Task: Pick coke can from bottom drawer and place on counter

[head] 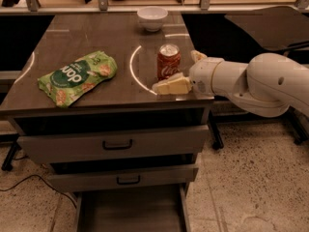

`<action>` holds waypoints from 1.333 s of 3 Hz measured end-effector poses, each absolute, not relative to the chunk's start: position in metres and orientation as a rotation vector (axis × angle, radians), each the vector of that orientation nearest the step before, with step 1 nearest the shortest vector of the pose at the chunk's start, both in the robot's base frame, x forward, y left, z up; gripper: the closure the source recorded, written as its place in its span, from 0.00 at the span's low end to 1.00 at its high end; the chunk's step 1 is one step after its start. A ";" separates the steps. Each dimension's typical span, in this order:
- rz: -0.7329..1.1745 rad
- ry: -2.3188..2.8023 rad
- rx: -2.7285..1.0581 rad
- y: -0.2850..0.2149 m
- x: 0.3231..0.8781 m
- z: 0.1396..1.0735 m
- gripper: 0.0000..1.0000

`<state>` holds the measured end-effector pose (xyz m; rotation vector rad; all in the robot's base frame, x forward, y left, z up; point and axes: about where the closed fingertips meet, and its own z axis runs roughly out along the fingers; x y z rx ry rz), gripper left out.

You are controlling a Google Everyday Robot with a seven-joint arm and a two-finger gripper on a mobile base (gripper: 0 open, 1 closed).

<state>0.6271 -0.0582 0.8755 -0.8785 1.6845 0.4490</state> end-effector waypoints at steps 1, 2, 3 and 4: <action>0.420 1.655 -0.838 -0.080 0.625 0.887 0.00; 0.368 1.603 -0.784 -0.137 0.626 0.923 0.00; 0.277 1.510 -0.751 -0.202 0.626 0.994 0.00; 0.197 1.379 -0.734 -0.238 0.639 1.069 0.00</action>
Offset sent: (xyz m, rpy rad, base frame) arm 0.0015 -0.1759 0.1272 0.0854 -0.2377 -0.1464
